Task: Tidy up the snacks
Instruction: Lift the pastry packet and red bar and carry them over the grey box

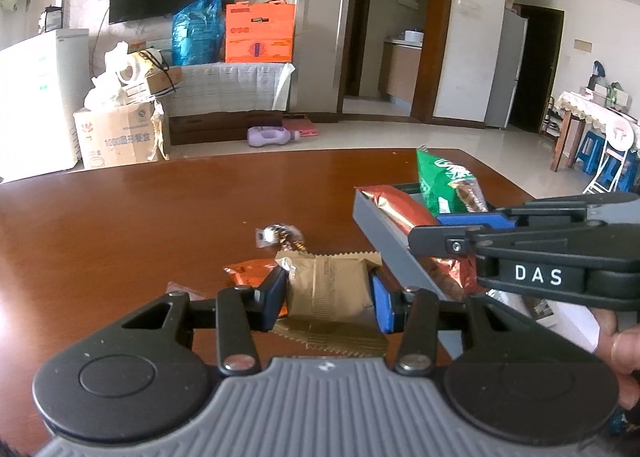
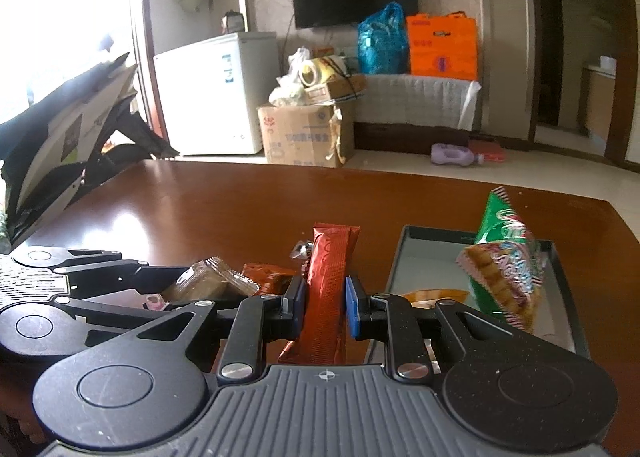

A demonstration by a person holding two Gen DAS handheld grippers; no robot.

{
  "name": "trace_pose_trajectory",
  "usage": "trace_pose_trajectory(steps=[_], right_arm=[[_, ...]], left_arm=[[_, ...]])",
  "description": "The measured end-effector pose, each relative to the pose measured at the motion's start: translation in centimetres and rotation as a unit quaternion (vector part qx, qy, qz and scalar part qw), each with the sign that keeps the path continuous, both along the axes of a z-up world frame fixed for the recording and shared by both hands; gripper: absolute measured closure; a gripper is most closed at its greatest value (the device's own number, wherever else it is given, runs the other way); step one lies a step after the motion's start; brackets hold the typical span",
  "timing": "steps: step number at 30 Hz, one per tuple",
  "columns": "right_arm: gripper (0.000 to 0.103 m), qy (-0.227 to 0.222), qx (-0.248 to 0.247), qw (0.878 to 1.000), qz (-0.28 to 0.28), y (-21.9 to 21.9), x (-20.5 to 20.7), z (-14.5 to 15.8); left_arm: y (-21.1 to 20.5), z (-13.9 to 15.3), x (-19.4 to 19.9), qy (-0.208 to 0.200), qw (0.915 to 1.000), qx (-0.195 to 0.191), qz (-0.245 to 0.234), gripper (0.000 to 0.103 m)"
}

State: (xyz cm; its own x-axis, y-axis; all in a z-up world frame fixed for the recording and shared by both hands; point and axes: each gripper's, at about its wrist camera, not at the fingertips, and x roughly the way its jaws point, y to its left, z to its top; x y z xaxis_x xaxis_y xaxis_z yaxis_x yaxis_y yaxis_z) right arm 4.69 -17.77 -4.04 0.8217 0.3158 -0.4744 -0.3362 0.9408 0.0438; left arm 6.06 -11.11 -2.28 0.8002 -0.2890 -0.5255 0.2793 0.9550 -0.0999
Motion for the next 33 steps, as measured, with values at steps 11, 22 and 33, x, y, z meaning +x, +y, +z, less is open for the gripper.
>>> trace_pose_trajectory(steps=[11, 22, 33], right_arm=[[0.080, -0.014, 0.003, 1.000, -0.025, -3.1, -1.0, 0.7], [0.080, -0.016, 0.005, 0.998, -0.056, -6.9, -2.0, 0.6], [0.080, -0.015, 0.004, 0.998, -0.068, -8.3, -2.3, 0.4]], left_arm=[[-3.0, 0.3, 0.4, -0.004, 0.9997, -0.006, -0.025, 0.059], [-6.1, 0.3, 0.6, -0.005, 0.9983, -0.008, -0.057, 0.059], [-7.9, 0.2, 1.0, -0.002, 0.9971, -0.008, -0.075, 0.059]])
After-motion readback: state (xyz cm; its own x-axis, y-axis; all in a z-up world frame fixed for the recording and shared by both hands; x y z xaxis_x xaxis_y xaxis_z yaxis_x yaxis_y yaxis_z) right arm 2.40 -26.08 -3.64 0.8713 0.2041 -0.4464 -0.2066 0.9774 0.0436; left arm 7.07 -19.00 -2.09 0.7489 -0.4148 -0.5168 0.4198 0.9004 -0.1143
